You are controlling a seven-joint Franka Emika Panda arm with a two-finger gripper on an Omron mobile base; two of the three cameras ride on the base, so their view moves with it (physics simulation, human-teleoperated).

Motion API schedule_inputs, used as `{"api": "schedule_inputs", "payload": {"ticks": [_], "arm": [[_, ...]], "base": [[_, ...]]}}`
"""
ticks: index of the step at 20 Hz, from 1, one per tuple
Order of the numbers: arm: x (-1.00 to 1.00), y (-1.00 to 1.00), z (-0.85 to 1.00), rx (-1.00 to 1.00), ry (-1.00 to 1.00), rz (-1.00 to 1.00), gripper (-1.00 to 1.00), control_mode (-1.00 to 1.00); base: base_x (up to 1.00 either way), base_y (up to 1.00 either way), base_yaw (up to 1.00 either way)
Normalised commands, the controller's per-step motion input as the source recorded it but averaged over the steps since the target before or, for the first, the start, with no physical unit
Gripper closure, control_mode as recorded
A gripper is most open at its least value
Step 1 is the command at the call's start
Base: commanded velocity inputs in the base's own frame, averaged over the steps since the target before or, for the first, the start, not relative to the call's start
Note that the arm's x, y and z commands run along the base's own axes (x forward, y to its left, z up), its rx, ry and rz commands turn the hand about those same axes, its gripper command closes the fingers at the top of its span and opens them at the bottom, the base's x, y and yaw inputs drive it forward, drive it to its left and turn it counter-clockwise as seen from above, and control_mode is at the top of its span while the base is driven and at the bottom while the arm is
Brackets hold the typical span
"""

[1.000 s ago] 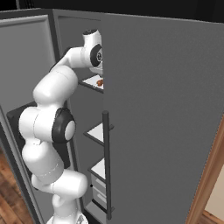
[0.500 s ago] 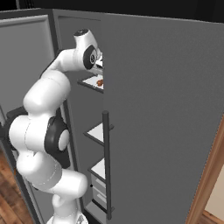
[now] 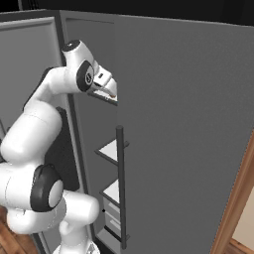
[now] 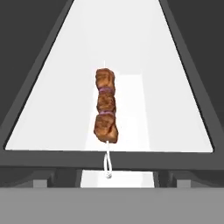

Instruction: Store the kebab skewer in the freezer for long-term storage. Close the freezer door after placing the cooked food.

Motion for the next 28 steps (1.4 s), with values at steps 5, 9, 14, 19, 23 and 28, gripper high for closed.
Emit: {"api": "schedule_inputs", "payload": {"ticks": [5,9,14,19,23,28], "arm": [[-0.99,0.17,0.40,0.00,-0.05,0.00,-1.00,-1.00],[-1.00,0.18,0.32,0.00,0.00,0.00,-1.00,-1.00],[-1.00,0.15,0.15,0.01,0.07,0.01,-1.00,-1.00],[-1.00,0.01,0.14,0.07,0.22,0.06,-1.00,-1.00],[-1.00,0.00,0.01,0.09,0.23,0.14,-1.00,-1.00],[-0.86,0.00,-0.04,0.17,0.24,0.22,-1.00,-1.00]], "base": [[0.00,0.00,0.00],[0.00,0.00,0.00],[0.00,0.00,0.00],[0.00,0.00,0.00],[0.00,0.00,0.00],[0.00,0.00,0.00]]}}
